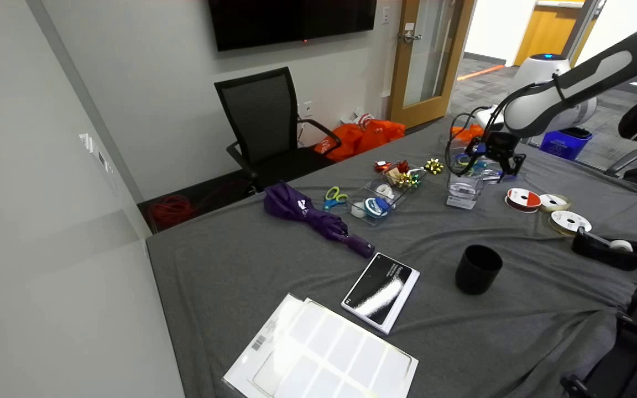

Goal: Put the circular object inside the transparent box

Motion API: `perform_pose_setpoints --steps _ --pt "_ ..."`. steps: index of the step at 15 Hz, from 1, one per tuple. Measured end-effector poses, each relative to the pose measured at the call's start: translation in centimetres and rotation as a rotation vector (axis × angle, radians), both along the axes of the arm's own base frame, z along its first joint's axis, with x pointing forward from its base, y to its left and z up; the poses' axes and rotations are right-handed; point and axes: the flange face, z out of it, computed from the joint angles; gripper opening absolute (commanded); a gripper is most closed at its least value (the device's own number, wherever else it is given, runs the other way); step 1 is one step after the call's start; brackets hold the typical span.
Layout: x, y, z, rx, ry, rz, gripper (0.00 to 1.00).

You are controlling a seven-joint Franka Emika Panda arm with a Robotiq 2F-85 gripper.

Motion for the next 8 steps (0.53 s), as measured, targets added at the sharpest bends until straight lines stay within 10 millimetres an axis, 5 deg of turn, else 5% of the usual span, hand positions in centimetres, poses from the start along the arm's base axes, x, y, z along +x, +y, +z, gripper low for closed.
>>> perform_pose_setpoints --steps 8 --pt "-4.7 -4.8 -0.3 -0.042 0.054 0.004 1.00"
